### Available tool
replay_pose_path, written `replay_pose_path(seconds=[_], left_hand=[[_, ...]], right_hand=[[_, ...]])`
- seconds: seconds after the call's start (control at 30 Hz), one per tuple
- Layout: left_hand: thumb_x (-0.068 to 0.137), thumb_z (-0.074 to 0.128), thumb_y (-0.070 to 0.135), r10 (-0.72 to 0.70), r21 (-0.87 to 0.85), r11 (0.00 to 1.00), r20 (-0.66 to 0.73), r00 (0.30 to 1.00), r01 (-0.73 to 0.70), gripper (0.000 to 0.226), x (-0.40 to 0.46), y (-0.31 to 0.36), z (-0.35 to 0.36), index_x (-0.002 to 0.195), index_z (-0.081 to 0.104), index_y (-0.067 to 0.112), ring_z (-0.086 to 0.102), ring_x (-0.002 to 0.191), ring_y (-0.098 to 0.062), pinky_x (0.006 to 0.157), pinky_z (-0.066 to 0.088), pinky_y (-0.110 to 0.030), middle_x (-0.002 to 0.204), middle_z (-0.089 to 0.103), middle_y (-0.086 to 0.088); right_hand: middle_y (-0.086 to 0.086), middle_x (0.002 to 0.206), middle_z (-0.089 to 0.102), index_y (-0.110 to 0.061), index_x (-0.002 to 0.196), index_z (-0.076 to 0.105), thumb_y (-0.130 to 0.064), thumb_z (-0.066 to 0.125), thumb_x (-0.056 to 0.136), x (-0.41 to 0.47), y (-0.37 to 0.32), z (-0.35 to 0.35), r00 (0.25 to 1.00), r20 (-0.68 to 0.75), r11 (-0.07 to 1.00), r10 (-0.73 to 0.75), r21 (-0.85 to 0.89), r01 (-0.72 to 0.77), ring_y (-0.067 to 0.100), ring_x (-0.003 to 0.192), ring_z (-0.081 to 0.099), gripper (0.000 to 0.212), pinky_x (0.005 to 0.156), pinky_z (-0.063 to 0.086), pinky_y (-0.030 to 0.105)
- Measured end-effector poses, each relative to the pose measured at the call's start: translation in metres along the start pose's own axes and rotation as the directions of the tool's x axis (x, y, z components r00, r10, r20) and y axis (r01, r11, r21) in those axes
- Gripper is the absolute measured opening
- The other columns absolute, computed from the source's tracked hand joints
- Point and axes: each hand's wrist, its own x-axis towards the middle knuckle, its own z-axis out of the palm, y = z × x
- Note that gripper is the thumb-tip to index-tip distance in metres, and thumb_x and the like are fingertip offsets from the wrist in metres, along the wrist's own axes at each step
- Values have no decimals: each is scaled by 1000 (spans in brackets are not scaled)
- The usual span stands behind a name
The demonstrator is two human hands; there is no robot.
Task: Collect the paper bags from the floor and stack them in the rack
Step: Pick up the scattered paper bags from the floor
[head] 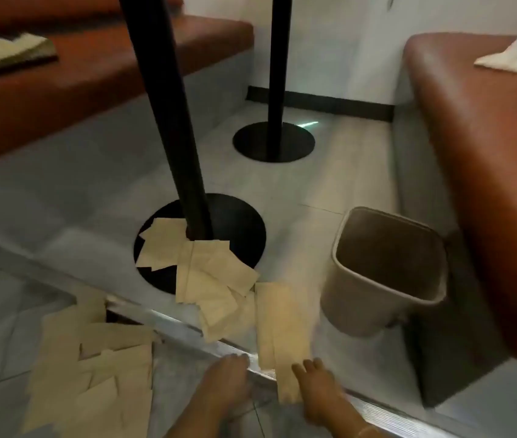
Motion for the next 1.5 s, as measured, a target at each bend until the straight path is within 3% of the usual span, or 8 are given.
replay_pose_path(seconds=[0.17, 0.33, 0.43, 0.73, 0.87, 1.0, 1.17, 1.5], left_hand=[[90, 54, 17, 41, -14, 999, -132, 990, -44, 44, 55, -11, 41, 133, 42, 18, 42, 125, -16, 99, 38, -28, 137, 42, 1], [85, 63, 19, 134, 53, 990, -59, 989, -131, 73, 94, -1, 61, 145, 22, 14, 18, 142, -21, 115, 24, -35, 155, 17, -3], [79, 72, 30, 130, 154, 979, 49, 990, -137, 93, 103, 5, 62, 149, 13, 13, 11, 144, -24, 117, 16, -37, 157, 11, -4], [91, 54, 31, 257, 455, 847, 102, 961, -275, 41, 104, 10, 48, 123, 54, 5, 48, 110, -33, 96, 38, -41, 121, 52, -17], [90, 46, 14, 245, 345, 899, 117, 962, -271, 29, 92, 9, 41, 109, 64, 2, 55, 108, -34, 97, 41, -36, 115, 62, -18], [90, 47, 21, 202, 109, 974, -8, 979, -200, 27, 82, -3, 32, 104, 69, 16, 61, 102, -25, 88, 46, -27, 110, 67, -8], [100, 36, 32, 200, 5, 976, -396, 896, -216, 29, 65, -3, -9, 109, 60, 18, 59, 92, -19, 77, 42, -25, 103, 64, -4], [100, 38, 23, 61, -202, 896, -826, 560, -396, 24, 41, 37, -126, 104, 60, 13, 51, 77, -15, 59, 38, -24, 83, 52, 2]], right_hand=[[17, 142, 26, -11, 137, 30, -14, 64, 81, 49, 5, 40, 998, 55, 990, -10, -138, 17, 37, 127, 31, 65, 101, 37, 46], [14, 105, 58, -14, 101, 57, -29, 66, 80, 69, 10, 53, 979, -196, 992, -61, -120, 38, 31, 94, 55, 27, 67, 44, 35], [20, 120, 54, -6, 117, 52, -20, 46, 93, 62, 15, 33, 996, -70, 998, -50, -48, 47, 32, 111, 52, 28, 80, 41, 37], [11, 115, 60, -14, 114, 53, -5, 41, 89, 24, 17, -47, 961, -265, 995, 81, 74, -64, 29, 106, 57, 29, 74, 40, 31], [2, 114, 59, -23, 115, 50, -11, 44, 89, -9, 1, -113, 804, -591, 994, 68, 107, -6, 29, 104, 58, 29, 78, 45, 34], [8, 110, 62, -16, 115, 58, -5, 55, 83, -56, 0, -183, 422, -894, 982, 150, 185, 42, 35, 96, 61, 34, 72, 47, 37], [15, 113, 58, -11, 122, 50, -3, 52, 86, -93, 36, -235, 224, -891, 916, 396, 367, -159, 39, 100, 56, 37, 80, 46, 44], [14, 141, 40, -14, 143, 29, -20, 60, 81, -55, 66, -202, 568, -654, 866, 499, 400, -301, 33, 126, 40, 69, 104, 35, 40]])
